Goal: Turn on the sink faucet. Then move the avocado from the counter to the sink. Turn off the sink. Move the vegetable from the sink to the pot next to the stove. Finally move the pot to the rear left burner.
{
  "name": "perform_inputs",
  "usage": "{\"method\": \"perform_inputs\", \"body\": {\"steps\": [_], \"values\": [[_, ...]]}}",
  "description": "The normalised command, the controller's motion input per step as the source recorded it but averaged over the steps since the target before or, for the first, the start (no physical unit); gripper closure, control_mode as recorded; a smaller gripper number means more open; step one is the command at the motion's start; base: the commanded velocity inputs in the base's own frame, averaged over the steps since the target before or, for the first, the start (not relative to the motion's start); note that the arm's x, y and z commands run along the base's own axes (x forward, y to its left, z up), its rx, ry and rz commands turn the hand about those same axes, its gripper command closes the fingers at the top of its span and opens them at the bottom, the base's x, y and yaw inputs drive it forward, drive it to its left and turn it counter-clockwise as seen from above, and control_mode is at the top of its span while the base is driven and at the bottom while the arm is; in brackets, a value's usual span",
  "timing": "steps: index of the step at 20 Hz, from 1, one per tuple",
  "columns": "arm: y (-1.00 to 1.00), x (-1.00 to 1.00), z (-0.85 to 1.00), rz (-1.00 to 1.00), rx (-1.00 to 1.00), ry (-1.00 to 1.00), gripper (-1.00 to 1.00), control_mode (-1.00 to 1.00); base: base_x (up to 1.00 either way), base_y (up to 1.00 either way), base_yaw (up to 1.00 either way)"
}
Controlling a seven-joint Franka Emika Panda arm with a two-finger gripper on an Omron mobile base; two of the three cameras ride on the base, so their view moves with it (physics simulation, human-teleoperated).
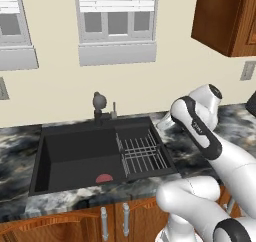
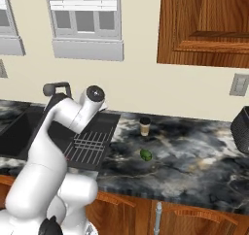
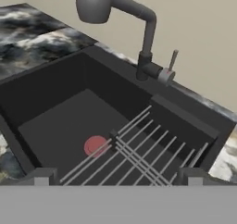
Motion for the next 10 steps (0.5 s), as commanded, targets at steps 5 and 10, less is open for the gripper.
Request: {"method": "perform_inputs", "body": {"steps": [5, 10], "values": [[0.20, 0.37, -0.18, 0.02, 0.03, -0.05, -1.00, -1.00, 0.00, 0.00, 0.00], [0.01, 0.36, -0.10, 0.06, 0.06, -0.05, -1.00, -1.00, 0.00, 0.00, 0.00]]}}
